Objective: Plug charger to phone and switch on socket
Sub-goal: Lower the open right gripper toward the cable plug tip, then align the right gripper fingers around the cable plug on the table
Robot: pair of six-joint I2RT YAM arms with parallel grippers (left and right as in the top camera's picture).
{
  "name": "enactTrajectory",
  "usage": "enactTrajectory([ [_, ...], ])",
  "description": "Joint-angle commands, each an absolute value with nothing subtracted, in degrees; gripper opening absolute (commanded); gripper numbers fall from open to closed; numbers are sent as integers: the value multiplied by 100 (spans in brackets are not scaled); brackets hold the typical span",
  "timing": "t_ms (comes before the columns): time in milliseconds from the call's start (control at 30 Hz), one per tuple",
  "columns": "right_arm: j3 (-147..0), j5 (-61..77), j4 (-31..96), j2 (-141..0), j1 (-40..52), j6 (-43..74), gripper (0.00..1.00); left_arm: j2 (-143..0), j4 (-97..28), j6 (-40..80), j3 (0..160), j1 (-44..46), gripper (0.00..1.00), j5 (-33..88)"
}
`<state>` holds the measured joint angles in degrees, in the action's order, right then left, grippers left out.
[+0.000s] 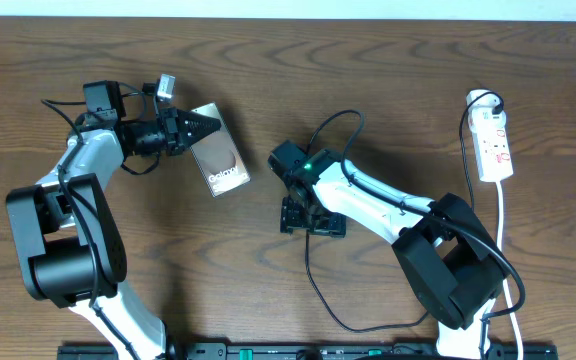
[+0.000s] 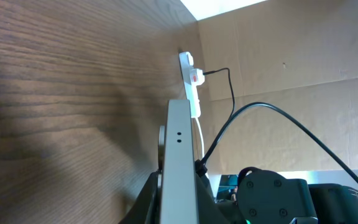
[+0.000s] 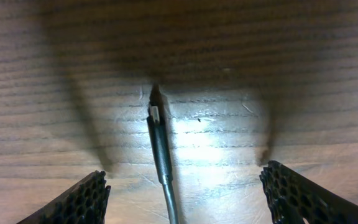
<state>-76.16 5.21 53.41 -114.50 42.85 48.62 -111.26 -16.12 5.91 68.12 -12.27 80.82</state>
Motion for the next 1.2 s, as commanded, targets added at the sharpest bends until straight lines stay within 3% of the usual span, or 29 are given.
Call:
enactTrajectory([
  [0, -7590, 397, 5325, -11552, 4303, 4880, 79, -11122, -1632, 558, 6845, -1245, 8, 8287],
  [900, -7590, 336, 5155, -11563, 4156, 4407, 74, -11122, -1647, 558, 6845, -1245, 8, 8287],
  [1167, -7590, 414, 5144, -11957, 4156, 4397, 62, -11122, -1649, 558, 6845, -1245, 8, 8287],
])
